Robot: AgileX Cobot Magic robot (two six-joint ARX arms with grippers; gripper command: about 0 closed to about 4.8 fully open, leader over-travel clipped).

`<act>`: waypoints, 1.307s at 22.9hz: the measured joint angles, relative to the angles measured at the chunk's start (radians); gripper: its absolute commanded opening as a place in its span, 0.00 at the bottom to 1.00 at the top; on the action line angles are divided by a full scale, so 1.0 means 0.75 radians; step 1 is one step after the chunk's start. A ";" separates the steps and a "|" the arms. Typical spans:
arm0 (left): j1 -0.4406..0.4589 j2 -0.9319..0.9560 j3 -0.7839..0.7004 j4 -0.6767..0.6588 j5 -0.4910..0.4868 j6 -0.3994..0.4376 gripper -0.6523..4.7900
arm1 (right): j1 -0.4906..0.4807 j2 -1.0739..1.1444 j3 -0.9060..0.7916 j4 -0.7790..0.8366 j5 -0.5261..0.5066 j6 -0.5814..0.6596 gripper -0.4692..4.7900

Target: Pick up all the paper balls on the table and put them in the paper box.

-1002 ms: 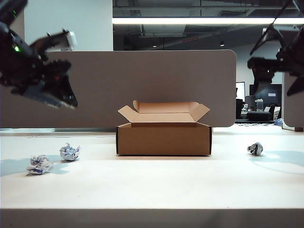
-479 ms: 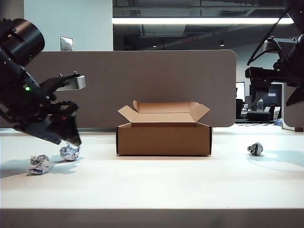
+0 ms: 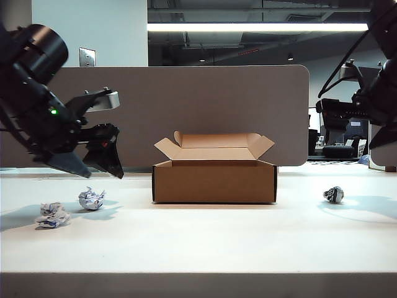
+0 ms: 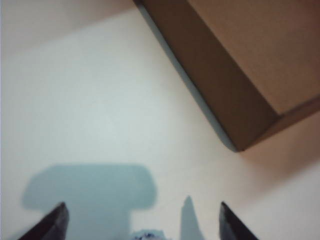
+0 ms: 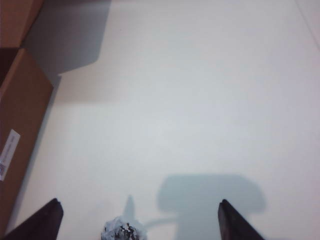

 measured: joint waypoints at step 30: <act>-0.011 0.102 0.159 -0.429 -0.016 -0.017 0.86 | 0.092 0.286 0.226 -0.152 0.040 -0.034 0.87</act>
